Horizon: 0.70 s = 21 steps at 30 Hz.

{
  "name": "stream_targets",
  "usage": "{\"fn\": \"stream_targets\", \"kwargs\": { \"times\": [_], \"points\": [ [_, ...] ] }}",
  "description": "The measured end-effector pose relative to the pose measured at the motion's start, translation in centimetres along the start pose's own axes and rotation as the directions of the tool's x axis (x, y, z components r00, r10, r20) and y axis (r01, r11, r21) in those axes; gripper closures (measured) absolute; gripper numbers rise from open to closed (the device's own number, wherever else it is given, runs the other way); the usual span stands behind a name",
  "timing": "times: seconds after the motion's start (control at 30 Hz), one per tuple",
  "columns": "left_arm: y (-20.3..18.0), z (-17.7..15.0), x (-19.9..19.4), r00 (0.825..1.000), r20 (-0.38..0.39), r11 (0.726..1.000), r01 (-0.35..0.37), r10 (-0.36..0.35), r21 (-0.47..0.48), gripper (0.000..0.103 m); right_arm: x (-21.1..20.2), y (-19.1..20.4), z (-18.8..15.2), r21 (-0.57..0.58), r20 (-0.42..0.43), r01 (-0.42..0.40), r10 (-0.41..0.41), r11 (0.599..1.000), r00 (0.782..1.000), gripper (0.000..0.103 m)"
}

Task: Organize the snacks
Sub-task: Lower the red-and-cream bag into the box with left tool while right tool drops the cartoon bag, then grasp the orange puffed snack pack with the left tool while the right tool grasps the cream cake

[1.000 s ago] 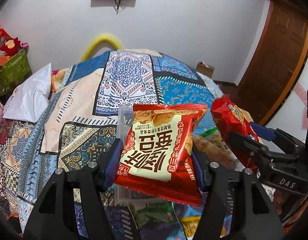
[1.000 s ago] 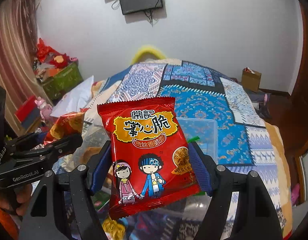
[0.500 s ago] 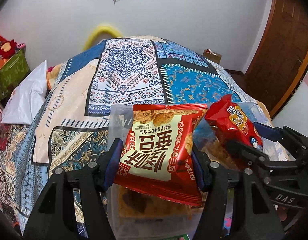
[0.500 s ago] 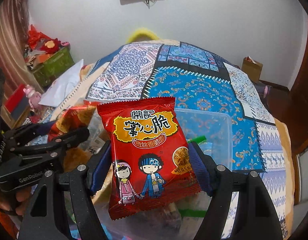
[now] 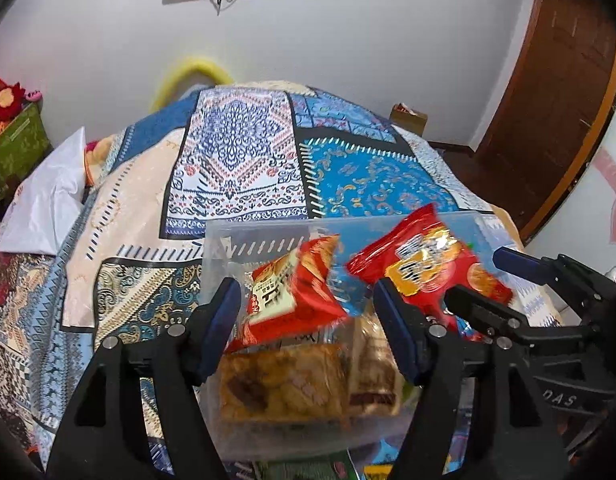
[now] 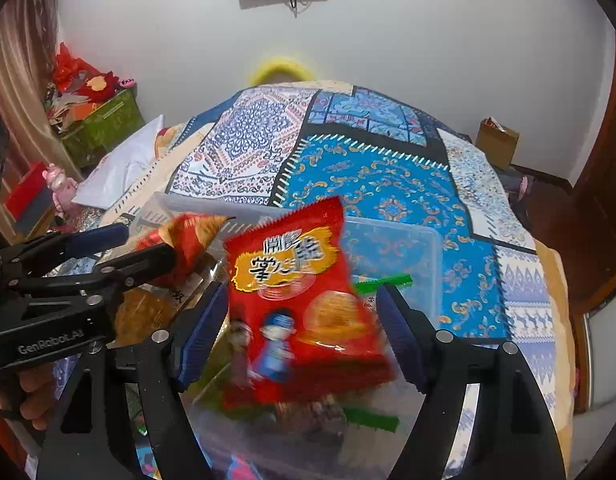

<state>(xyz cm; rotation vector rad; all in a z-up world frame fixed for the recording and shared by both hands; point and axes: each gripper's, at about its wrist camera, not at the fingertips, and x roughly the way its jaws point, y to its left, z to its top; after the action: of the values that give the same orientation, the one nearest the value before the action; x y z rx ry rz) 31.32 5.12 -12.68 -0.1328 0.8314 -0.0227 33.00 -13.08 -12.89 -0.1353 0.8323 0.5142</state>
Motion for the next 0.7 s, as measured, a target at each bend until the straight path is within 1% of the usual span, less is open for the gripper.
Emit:
{"fn": "stream_targets", "kwargs": {
  "times": [0.17,0.4,0.53,0.7],
  "points": [
    [-0.7,-0.7,-3.2,0.999,0.040,0.999,-0.023,0.022,0.038,0.035,-2.4,0.1,-0.6,-0.005,0.027,0.001,-0.001,1.000,1.000,0.029],
    [-0.8,-2.7,-7.6,0.997,0.073,0.999,-0.026,0.023,0.035,0.034,-6.4,0.4,-2.3,0.000,0.074,-0.019,0.018,1.000,0.997,0.029],
    [-0.5,-4.6,-9.6,0.998,0.063,0.999,-0.028,0.027,0.027,0.034,-8.4,0.9,-4.0,-0.003,0.088,-0.026,0.026,1.000,0.996,0.029],
    [0.3,-8.0,-11.3,0.999,0.032,0.999,-0.036,0.035,0.019,0.033,-10.1,1.3,-6.4,0.001,0.085,-0.028,0.028,1.000,0.996,0.028]
  ]
}}
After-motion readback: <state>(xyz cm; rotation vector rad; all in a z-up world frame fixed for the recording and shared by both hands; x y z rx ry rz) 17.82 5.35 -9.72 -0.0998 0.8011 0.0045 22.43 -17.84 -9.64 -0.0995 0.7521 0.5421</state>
